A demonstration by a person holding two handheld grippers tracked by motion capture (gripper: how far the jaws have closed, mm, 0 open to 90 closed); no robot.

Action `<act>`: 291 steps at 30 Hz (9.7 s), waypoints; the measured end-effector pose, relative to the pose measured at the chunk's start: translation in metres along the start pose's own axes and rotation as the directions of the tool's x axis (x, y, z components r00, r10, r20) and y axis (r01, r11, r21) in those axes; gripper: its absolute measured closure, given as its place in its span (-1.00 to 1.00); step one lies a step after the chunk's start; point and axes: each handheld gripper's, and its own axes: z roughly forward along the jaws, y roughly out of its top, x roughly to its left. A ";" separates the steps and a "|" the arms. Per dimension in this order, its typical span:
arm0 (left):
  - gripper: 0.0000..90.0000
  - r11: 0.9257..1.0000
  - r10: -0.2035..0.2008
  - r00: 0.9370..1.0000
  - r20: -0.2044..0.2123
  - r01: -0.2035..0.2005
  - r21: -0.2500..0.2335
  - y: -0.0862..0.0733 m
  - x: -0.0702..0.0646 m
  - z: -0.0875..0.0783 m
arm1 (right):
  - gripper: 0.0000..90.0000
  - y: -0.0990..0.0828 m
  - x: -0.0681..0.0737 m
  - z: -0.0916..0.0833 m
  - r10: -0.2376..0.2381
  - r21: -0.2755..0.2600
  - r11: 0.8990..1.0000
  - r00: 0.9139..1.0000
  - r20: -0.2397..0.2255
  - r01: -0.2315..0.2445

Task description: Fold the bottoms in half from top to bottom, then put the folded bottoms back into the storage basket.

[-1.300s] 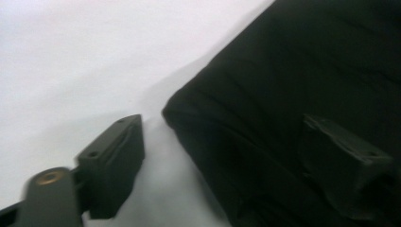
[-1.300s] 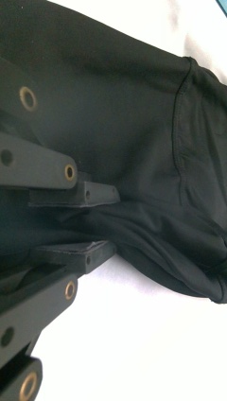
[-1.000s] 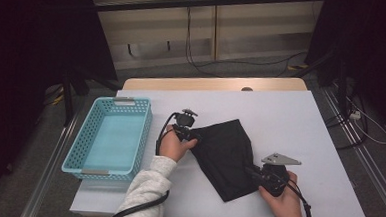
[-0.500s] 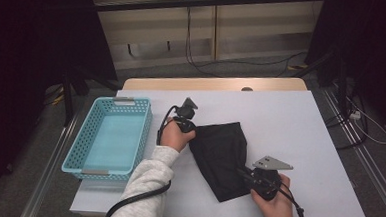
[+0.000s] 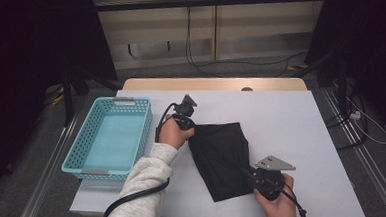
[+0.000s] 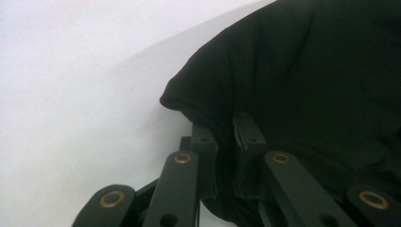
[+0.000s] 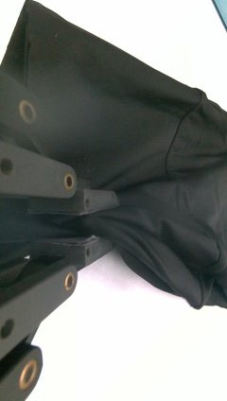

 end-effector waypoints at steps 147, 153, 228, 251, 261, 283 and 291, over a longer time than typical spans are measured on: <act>0.82 0.989 -0.103 0.957 -0.272 0.129 0.077 0.026 0.112 -0.285 | 0.79 0.156 0.172 0.043 -0.241 -0.356 0.927 0.918 -0.316 0.120; 0.82 0.987 -0.130 0.953 -0.275 0.150 0.051 0.016 0.124 -0.296 | 0.79 0.160 0.182 0.046 -0.244 -0.373 0.922 0.909 -0.337 0.109; -0.51 0.985 0.015 0.979 -0.205 -0.049 -0.163 -0.069 0.155 -0.160 | -0.54 0.057 0.027 0.030 -0.162 -0.225 0.968 0.966 -0.203 0.116; -0.56 0.974 0.093 0.987 -0.130 -0.118 -0.194 -0.067 0.109 -0.141 | -0.55 0.035 -0.008 0.001 -0.105 -0.209 0.975 0.980 -0.171 0.068; -0.56 0.961 0.144 0.985 -0.098 -0.163 -0.222 -0.066 0.082 -0.137 | -0.55 0.024 -0.024 -0.009 -0.093 -0.195 0.979 0.983 -0.159 0.061; -0.57 0.943 0.250 0.968 0.001 -0.243 -0.225 -0.081 0.036 -0.097 | -0.56 0.009 -0.041 -0.026 -0.093 -0.176 0.982 0.985 -0.147 0.066; -0.58 0.939 0.272 0.962 0.025 -0.260 -0.224 -0.091 0.029 -0.082 | -0.57 0.004 -0.044 -0.029 -0.091 -0.160 0.985 0.984 -0.152 0.066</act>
